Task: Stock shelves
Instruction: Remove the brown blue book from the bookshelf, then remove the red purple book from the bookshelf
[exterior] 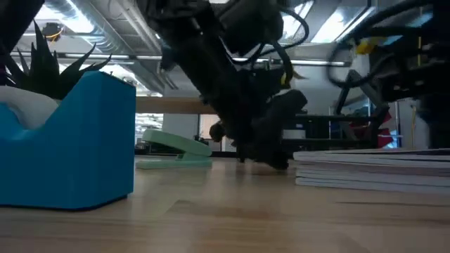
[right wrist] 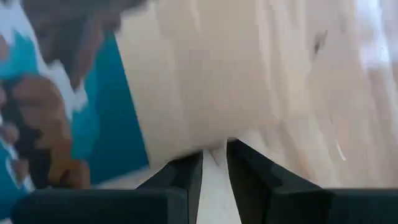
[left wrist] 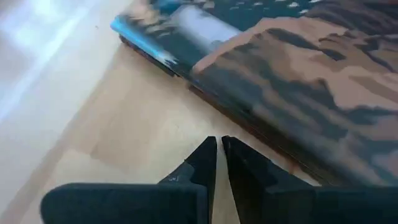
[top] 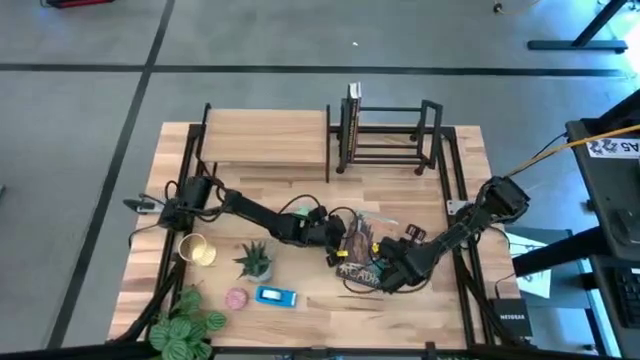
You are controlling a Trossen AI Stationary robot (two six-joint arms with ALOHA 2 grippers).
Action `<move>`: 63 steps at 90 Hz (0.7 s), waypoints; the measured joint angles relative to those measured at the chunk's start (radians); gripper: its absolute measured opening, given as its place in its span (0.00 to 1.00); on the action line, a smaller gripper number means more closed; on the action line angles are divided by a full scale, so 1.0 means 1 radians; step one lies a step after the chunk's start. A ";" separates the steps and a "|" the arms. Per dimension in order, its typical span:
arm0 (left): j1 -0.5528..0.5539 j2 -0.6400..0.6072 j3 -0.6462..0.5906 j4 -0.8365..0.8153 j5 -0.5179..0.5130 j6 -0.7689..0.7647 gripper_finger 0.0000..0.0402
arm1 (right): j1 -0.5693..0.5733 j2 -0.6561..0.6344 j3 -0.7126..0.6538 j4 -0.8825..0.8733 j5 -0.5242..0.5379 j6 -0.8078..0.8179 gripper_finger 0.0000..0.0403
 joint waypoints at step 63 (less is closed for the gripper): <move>-0.118 -0.146 0.000 -0.259 -0.173 -0.015 0.05 | 0.131 -0.034 0.300 -0.304 0.261 0.078 0.15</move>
